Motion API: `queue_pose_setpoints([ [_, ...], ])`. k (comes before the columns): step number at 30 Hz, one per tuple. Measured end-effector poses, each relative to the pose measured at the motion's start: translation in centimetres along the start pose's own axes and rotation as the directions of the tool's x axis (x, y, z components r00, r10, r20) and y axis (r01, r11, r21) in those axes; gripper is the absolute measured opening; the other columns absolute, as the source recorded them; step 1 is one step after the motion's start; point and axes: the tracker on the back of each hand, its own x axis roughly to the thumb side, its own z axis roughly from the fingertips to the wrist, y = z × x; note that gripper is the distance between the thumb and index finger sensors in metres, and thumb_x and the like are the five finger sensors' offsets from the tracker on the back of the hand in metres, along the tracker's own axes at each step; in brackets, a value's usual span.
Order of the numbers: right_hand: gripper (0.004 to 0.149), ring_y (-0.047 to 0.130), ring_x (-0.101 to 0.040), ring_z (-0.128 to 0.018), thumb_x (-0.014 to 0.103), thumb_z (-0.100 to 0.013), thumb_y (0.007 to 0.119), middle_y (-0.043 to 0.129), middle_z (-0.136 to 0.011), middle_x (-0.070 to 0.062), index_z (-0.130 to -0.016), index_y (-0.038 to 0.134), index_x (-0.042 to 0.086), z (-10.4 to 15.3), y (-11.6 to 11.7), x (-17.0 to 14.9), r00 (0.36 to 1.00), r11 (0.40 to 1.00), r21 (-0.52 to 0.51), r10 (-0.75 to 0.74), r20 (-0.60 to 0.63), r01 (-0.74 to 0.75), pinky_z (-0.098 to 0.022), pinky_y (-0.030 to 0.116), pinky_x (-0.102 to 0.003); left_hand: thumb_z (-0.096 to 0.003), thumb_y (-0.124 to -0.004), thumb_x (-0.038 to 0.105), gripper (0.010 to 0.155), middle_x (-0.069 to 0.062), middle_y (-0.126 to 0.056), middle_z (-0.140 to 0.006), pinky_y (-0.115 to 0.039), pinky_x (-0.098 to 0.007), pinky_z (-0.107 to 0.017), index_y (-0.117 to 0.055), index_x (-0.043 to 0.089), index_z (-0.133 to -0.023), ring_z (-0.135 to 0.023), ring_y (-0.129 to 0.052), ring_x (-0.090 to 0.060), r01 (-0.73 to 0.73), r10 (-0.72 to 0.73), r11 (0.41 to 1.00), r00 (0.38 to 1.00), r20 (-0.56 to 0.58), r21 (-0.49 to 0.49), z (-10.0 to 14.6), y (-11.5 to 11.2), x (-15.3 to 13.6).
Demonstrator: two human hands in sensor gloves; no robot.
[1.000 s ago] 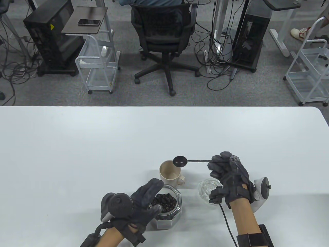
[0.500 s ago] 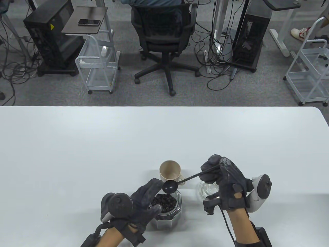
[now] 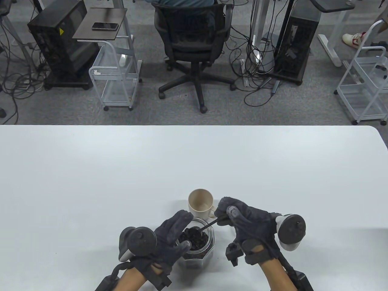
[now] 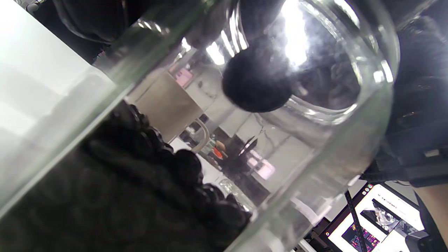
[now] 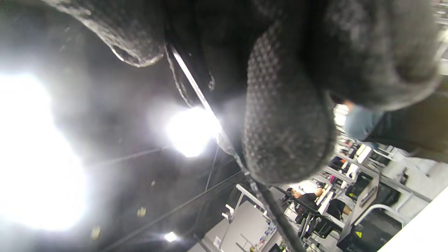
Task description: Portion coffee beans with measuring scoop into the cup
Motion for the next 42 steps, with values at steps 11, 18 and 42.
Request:
queue_pose_setpoints([
  [11, 0.044, 0.109, -0.045, -0.042, 0.035, -0.050, 0.078, 0.096, -0.067, -0.025, -0.083, 0.086, 0.007, 0.7, 3.7, 1.6, 0.962, 0.955, 0.162, 0.224, 0.156, -0.249, -0.029, 0.086, -0.052, -0.0431, -0.057, 0.074, 0.086, -0.016, -0.048, -0.118, -0.057, -0.068, -0.067, -0.043, 0.024, -0.112, -0.101, -0.066, -0.052, -0.002, 0.002, 1.000, 1.000, 0.001, 0.002, 0.0, 0.0, 0.0],
  [18, 0.043, 0.108, -0.044, -0.038, 0.035, -0.049, 0.078, 0.096, -0.064, -0.025, -0.080, 0.087, 0.007, 0.8, 4.5, 0.5, 0.955, 0.930, 0.217, 0.281, 0.095, -0.296, -0.027, 0.085, -0.052, -0.0431, -0.057, 0.074, 0.086, -0.015, -0.048, -0.118, -0.057, -0.069, -0.067, -0.042, 0.024, -0.112, -0.101, -0.066, -0.052, -0.001, 0.001, 1.000, 1.000, -0.004, -0.003, 0.0, 0.0, 0.0],
  [42, 0.041, 0.107, -0.040, -0.026, 0.034, -0.050, 0.077, 0.097, -0.057, -0.027, -0.076, 0.087, 0.003, 1.4, 2.9, -5.1, 0.881, 0.989, 0.078, -0.072, -0.468, 0.122, -0.021, 0.086, -0.048, -0.0428, -0.057, 0.074, 0.087, -0.015, -0.049, -0.117, -0.058, -0.068, -0.067, -0.042, 0.023, -0.112, -0.101, -0.067, -0.051, 0.012, -0.012, 1.000, 1.000, 0.002, 0.001, -0.1, 0.1, 0.0],
])
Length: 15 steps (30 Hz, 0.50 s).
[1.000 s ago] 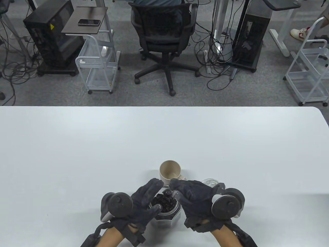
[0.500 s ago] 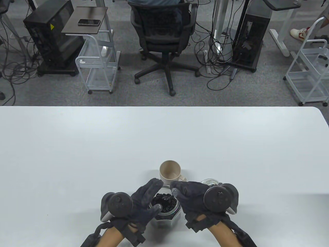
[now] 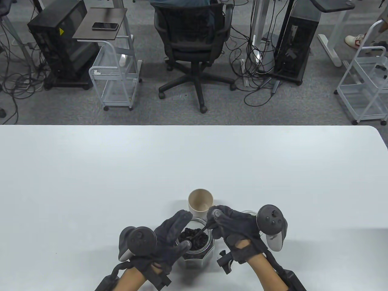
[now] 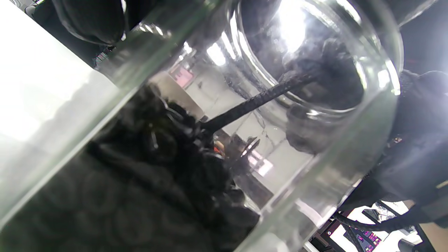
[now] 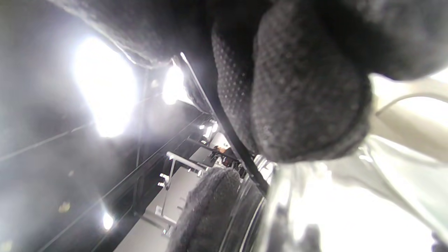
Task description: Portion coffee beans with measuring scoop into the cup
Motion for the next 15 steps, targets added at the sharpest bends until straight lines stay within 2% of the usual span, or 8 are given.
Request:
queue_pose_setpoints([
  [6, 0.042, 0.107, -0.039, -0.028, 0.035, -0.051, 0.076, 0.096, -0.058, -0.026, -0.078, 0.086, 0.005, 0.0, -0.7, -1.7, 0.984, 0.992, -0.058, -0.119, -0.129, 0.112, -0.022, 0.085, -0.047, -0.0427, -0.058, 0.074, 0.087, -0.015, -0.049, -0.118, -0.058, -0.068, -0.067, -0.042, 0.023, -0.112, -0.101, -0.067, -0.051, -0.003, 0.003, 1.000, 1.000, -0.001, -0.003, 0.0, 0.0, 0.0],
  [7, 0.042, 0.106, -0.040, -0.030, 0.035, -0.052, 0.076, 0.095, -0.059, -0.026, -0.078, 0.086, 0.005, 0.0, -0.8, -2.1, 0.970, 0.983, -0.065, -0.182, -0.161, 0.174, -0.023, 0.085, -0.048, -0.0426, -0.058, 0.074, 0.088, -0.015, -0.049, -0.118, -0.058, -0.068, -0.067, -0.042, 0.023, -0.112, -0.101, -0.067, -0.051, -0.004, 0.004, 1.000, 1.000, -0.002, -0.006, 0.0, 0.0, 0.0],
  [15, 0.042, 0.106, -0.039, -0.031, 0.035, -0.052, 0.075, 0.095, -0.060, -0.026, -0.079, 0.085, 0.005, -0.1, -1.9, -3.3, 0.928, 0.953, -0.123, -0.299, -0.221, 0.278, -0.024, 0.085, -0.047, -0.0425, -0.058, 0.075, 0.088, -0.015, -0.049, -0.118, -0.058, -0.068, -0.067, -0.042, 0.023, -0.112, -0.101, -0.068, -0.051, -0.005, 0.005, 1.000, 1.000, -0.001, -0.004, 0.0, 0.0, 0.0],
])
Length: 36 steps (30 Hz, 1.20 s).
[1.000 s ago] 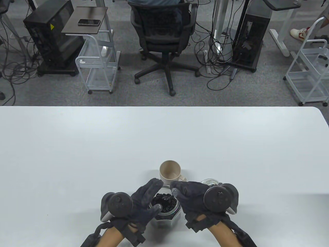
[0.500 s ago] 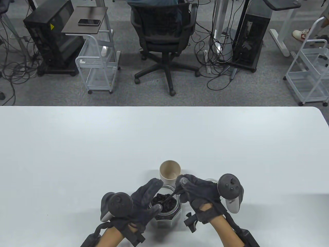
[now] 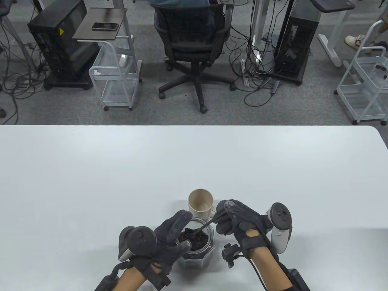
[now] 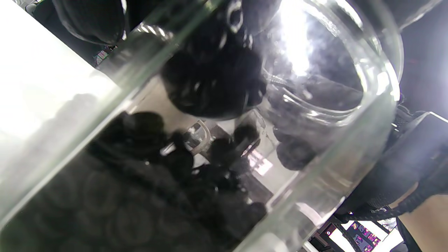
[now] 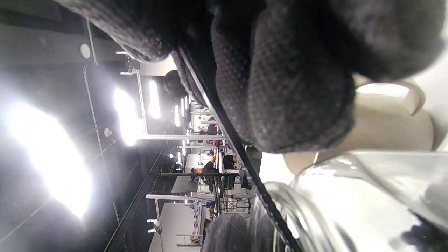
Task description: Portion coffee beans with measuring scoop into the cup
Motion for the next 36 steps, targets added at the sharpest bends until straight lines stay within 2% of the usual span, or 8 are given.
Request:
queue_pose_setpoints([
  [15, 0.041, 0.107, -0.037, -0.030, 0.038, -0.053, 0.076, 0.096, -0.059, -0.023, -0.078, 0.086, 0.007, -1.1, -3.8, -1.3, 0.976, 0.978, -0.064, -0.202, -0.082, 0.197, -0.024, 0.086, -0.046, -0.0426, -0.058, 0.075, 0.088, -0.015, -0.048, -0.118, -0.058, -0.068, -0.067, -0.042, 0.024, -0.112, -0.101, -0.067, -0.051, -0.006, 0.006, 1.000, 1.000, -0.004, -0.002, 0.0, 0.0, 0.0],
  [24, 0.042, 0.107, -0.035, -0.030, 0.039, -0.054, 0.075, 0.097, -0.059, -0.022, -0.079, 0.085, 0.007, -1.0, -4.6, -1.2, 0.955, 0.958, -0.076, -0.283, -0.085, 0.277, -0.024, 0.087, -0.044, -0.0425, -0.058, 0.075, 0.087, -0.015, -0.049, -0.118, -0.058, -0.068, -0.067, -0.042, 0.024, -0.112, -0.101, -0.068, -0.051, -0.005, 0.005, 1.000, 1.000, -0.002, 0.003, 0.0, 0.0, 0.0],
  [29, 0.042, 0.108, -0.035, -0.031, 0.039, -0.055, 0.074, 0.096, -0.060, -0.022, -0.080, 0.084, 0.007, -0.7, -5.1, -0.9, 0.925, 0.924, -0.113, -0.374, -0.063, 0.365, -0.025, 0.087, -0.044, -0.0426, -0.058, 0.075, 0.087, -0.015, -0.049, -0.118, -0.058, -0.068, -0.067, -0.042, 0.024, -0.112, -0.101, -0.068, -0.051, -0.004, 0.004, 1.000, 1.000, -0.003, 0.000, 0.0, 0.0, 0.0],
  [36, 0.043, 0.107, -0.038, -0.042, 0.039, -0.056, 0.072, 0.093, -0.067, -0.022, -0.085, 0.080, 0.008, -0.3, -6.1, -1.4, 0.881, 0.859, -0.232, -0.473, -0.022, 0.456, -0.031, 0.087, -0.046, -0.0426, -0.058, 0.075, 0.087, -0.015, -0.049, -0.118, -0.058, -0.068, -0.067, -0.042, 0.024, -0.112, -0.101, -0.068, -0.051, -0.003, 0.003, 1.000, 1.000, -0.002, 0.001, 0.0, 0.0, 0.0],
])
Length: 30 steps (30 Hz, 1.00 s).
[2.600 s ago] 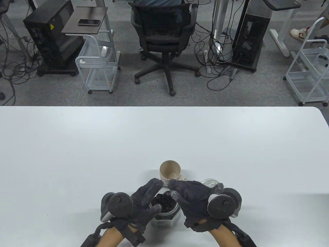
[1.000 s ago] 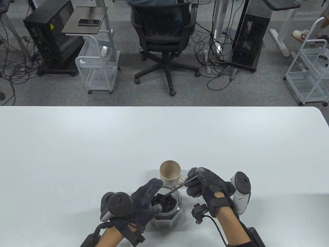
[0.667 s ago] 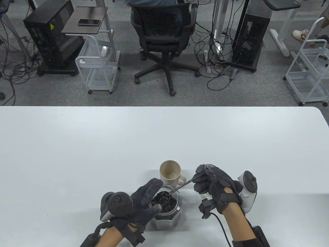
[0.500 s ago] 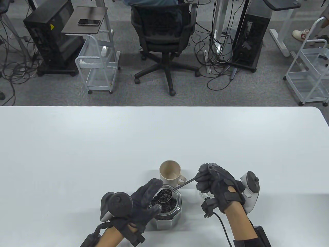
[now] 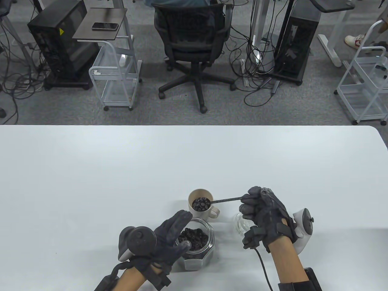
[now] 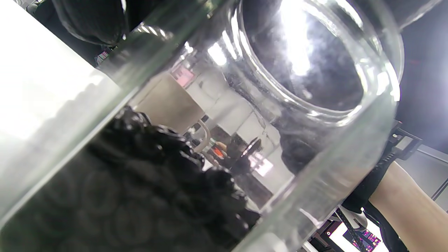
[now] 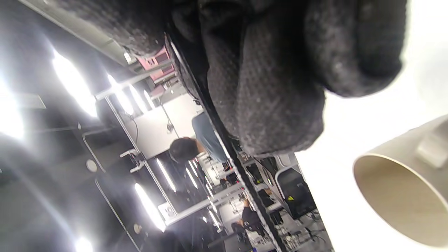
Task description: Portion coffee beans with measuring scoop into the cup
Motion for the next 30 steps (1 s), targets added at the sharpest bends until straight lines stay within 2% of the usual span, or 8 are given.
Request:
queue_pose_setpoints([
  [5, 0.044, 0.105, -0.042, -0.049, 0.038, -0.056, 0.072, 0.089, -0.073, -0.024, -0.088, 0.077, 0.008, -0.3, -0.5, 0.0, 0.999, 0.998, -0.046, 0.041, 0.025, -0.040, -0.036, 0.085, -0.050, -0.0425, -0.058, 0.075, 0.087, -0.015, -0.049, -0.118, -0.058, -0.068, -0.067, -0.042, 0.024, -0.112, -0.101, -0.068, -0.051, 0.000, 0.000, 1.000, 1.000, -0.001, -0.002, 0.0, 0.0, 0.0],
  [11, 0.044, 0.104, -0.045, -0.053, 0.036, -0.055, 0.073, 0.088, -0.075, -0.026, -0.088, 0.077, 0.008, -0.6, -0.4, -0.1, 0.979, 0.981, -0.065, 0.186, 0.082, -0.181, -0.039, 0.084, -0.052, -0.0425, -0.058, 0.075, 0.088, -0.015, -0.049, -0.118, -0.058, -0.068, -0.067, -0.042, 0.024, -0.112, -0.101, -0.068, -0.051, -0.001, 0.001, 1.000, 1.000, -0.002, -0.004, 0.0, 0.0, 0.0],
  [22, 0.045, 0.103, -0.047, -0.055, 0.035, -0.053, 0.075, 0.088, -0.076, -0.028, -0.089, 0.079, 0.008, -0.5, 1.4, -0.6, 0.897, 0.918, -0.039, 0.395, 0.201, -0.395, -0.040, 0.084, -0.055, -0.0426, -0.058, 0.075, 0.087, -0.015, -0.049, -0.118, -0.058, -0.068, -0.066, -0.042, 0.024, -0.112, -0.101, -0.068, -0.052, -0.004, 0.004, 1.000, 1.000, -0.002, -0.004, 0.0, 0.0, 0.0],
  [26, 0.044, 0.103, -0.048, -0.057, 0.035, -0.053, 0.076, 0.088, -0.078, -0.027, -0.089, 0.080, 0.010, -0.2, 2.7, -0.6, 0.814, 0.855, -0.012, 0.498, 0.297, -0.519, -0.042, 0.083, -0.055, -0.0430, -0.058, 0.075, 0.087, -0.015, -0.048, -0.118, -0.058, -0.068, -0.067, -0.042, 0.024, -0.112, -0.101, -0.067, -0.051, -0.005, 0.005, 1.000, 1.000, -0.004, -0.006, 0.0, 0.0, 0.0],
  [30, 0.044, 0.103, -0.049, -0.058, 0.035, -0.051, 0.077, 0.088, -0.078, -0.027, -0.089, 0.081, 0.011, 0.2, 4.4, -0.6, 0.685, 0.759, 0.014, 0.579, 0.442, -0.651, -0.042, 0.083, -0.056, -0.0426, -0.058, 0.075, 0.087, -0.015, -0.048, -0.118, -0.058, -0.068, -0.067, -0.042, 0.024, -0.112, -0.101, -0.067, -0.052, -0.005, 0.005, 1.000, 1.000, -0.002, -0.005, 0.0, 0.0, 0.0],
])
